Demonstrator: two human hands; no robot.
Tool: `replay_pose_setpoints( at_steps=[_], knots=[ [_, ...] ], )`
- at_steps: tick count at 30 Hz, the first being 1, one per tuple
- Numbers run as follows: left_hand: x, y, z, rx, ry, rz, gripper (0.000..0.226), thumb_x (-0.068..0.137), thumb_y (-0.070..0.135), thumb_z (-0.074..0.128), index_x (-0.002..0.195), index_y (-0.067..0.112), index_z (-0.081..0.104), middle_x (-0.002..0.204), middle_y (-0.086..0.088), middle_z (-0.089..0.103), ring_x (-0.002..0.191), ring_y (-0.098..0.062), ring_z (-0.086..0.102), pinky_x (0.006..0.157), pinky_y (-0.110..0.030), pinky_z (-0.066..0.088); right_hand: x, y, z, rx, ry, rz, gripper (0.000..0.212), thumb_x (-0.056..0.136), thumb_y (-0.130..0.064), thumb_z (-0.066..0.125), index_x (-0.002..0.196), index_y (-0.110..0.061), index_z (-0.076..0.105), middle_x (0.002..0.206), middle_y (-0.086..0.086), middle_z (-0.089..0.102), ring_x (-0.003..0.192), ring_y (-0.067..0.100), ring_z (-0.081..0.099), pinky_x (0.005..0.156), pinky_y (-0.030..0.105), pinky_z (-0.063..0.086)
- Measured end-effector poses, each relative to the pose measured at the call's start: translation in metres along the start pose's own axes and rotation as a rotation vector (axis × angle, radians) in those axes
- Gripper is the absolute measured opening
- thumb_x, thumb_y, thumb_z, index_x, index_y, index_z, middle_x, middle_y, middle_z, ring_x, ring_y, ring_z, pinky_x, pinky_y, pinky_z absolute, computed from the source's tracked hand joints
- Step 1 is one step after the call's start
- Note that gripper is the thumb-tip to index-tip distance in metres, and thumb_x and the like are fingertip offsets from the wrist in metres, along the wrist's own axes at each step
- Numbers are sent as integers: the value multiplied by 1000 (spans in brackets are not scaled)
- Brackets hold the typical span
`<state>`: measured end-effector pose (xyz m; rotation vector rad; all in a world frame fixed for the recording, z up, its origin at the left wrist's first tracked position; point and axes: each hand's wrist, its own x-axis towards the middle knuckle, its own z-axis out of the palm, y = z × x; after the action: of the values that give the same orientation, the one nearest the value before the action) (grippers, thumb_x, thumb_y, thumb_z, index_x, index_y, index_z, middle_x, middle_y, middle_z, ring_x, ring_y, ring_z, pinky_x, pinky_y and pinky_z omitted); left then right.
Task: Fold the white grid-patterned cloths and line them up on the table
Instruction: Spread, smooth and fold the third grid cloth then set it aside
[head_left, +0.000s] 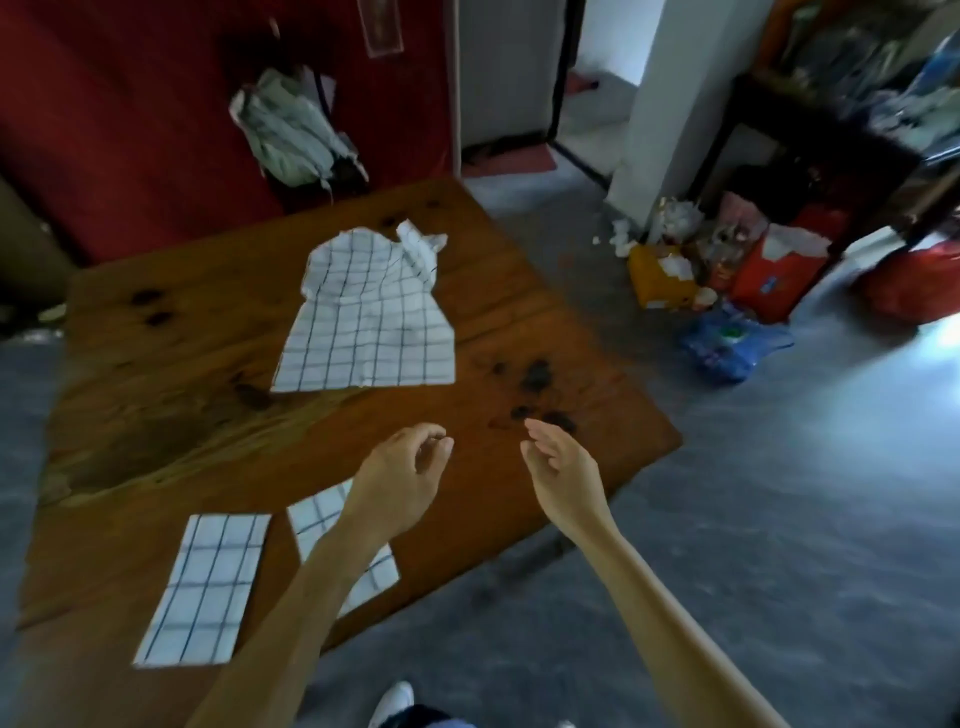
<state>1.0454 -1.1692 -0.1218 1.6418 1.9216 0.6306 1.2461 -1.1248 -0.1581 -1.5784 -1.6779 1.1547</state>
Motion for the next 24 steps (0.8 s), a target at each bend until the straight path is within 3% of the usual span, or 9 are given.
replay_pose_setpoints(
  at_steps=[5, 8, 12, 19, 24],
  knots=[
    [30, 110, 21, 163, -30, 146, 47, 98, 50, 31, 134, 25, 48, 134, 5, 52, 123, -9, 47, 102, -27, 37, 8, 5, -127, -172, 23, -184, 36, 99, -34, 51, 133, -25, 53, 133, -8, 53, 118, 2, 51, 102, 24, 43],
    [54, 161, 37, 227, -38, 201, 51, 97, 53, 28, 136, 25, 46, 137, 4, 50, 126, -10, 44, 106, -32, 36, 21, 10, -184, -219, 93, -222, 37, 99, -36, 49, 134, -27, 52, 133, -12, 51, 115, -3, 48, 98, 15, 39],
    [87, 201, 63, 231, -1, 248, 48, 98, 50, 30, 133, 24, 50, 133, 5, 53, 121, -10, 47, 100, -28, 36, 43, 24, -231, -215, 125, -245, 36, 99, -37, 50, 134, -29, 52, 130, -17, 50, 113, -7, 48, 88, 5, 37],
    [172, 226, 128, 146, 11, 169, 47, 98, 47, 30, 133, 22, 51, 133, 4, 54, 121, -10, 49, 102, -31, 40, 133, 60, -267, -243, 23, -257, 37, 99, -37, 49, 135, -28, 51, 132, -16, 50, 109, -9, 46, 83, -3, 34],
    [253, 226, 152, 19, 86, -19, 46, 98, 46, 30, 130, 22, 53, 132, 2, 56, 119, -11, 51, 99, -29, 41, 243, 57, -287, -349, -191, -288, 39, 100, -40, 45, 138, -29, 48, 140, -10, 48, 126, 5, 47, 99, 16, 37]
  ],
)
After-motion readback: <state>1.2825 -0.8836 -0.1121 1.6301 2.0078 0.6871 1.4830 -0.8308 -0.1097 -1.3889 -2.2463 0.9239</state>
